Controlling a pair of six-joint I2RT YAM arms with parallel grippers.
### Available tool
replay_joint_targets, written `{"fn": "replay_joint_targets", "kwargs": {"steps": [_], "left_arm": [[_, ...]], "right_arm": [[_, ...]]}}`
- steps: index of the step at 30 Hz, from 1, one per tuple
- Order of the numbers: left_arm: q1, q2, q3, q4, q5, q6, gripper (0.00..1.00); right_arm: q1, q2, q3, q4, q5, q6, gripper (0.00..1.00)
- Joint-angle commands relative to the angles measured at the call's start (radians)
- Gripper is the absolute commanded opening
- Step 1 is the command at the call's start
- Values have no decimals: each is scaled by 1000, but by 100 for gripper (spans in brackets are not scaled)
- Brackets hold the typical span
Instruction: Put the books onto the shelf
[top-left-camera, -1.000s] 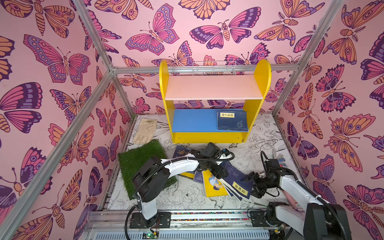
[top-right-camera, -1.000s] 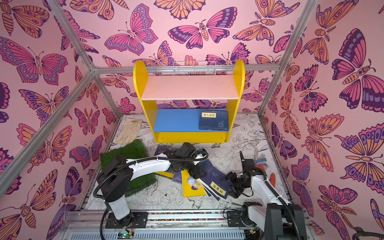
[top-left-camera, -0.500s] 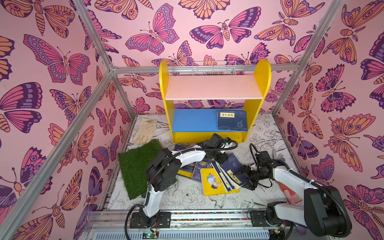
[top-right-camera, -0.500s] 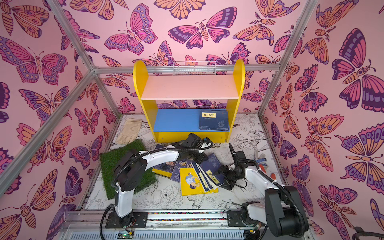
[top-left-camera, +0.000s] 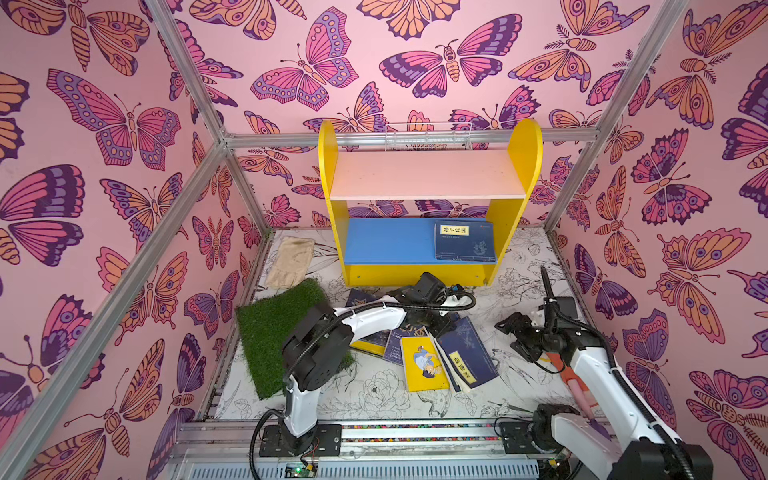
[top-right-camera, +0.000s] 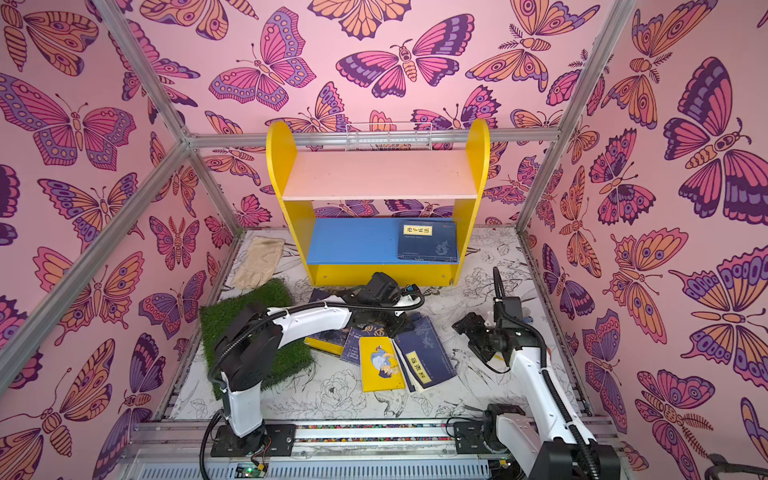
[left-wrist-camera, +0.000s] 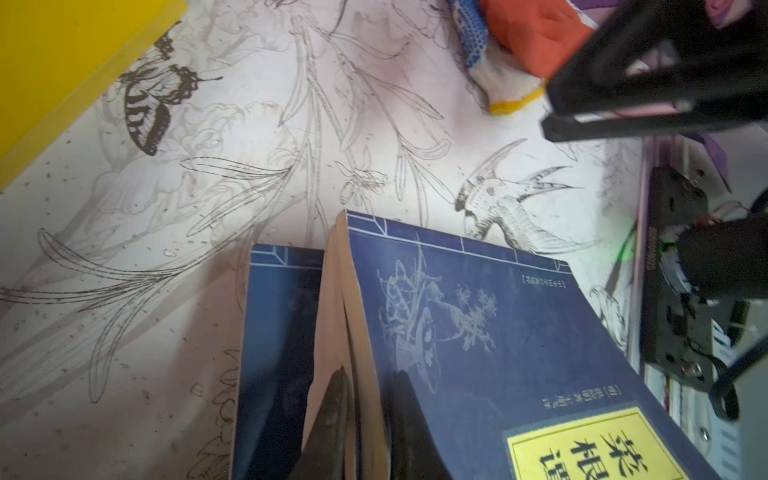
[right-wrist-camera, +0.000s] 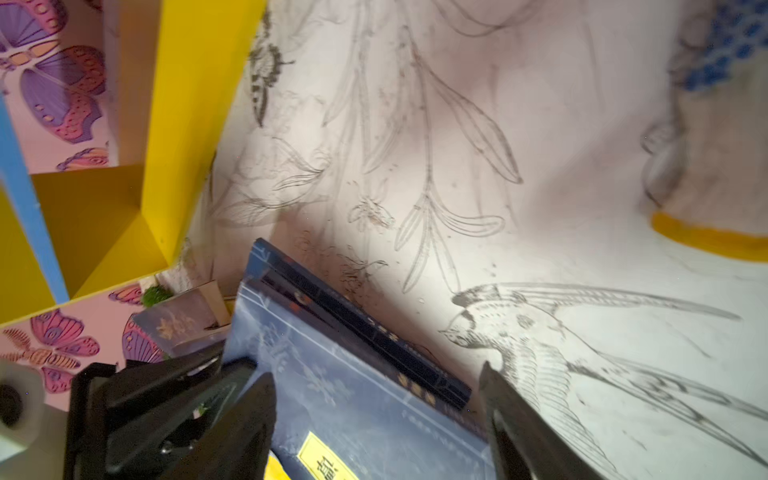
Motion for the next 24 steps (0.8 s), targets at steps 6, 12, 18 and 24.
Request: {"fn": "replay_joint_targets", "kwargs": {"steps": [6,12,18,24], "left_arm": [[67,-94,-59,-69,213,177,0],[104,-105,-61,-69,313,230,0],[123,-120,-65,-69,359,256,0],[136,-117,-68,-64,343,265,0]], "right_arm": [[78,-48,-81,309,-264,-98,69],[210,5,-67,249,-255,-201,67],[230,75,-52,248,-249,-216,63],[304,87,-31,239,-270,-257,46]]}}
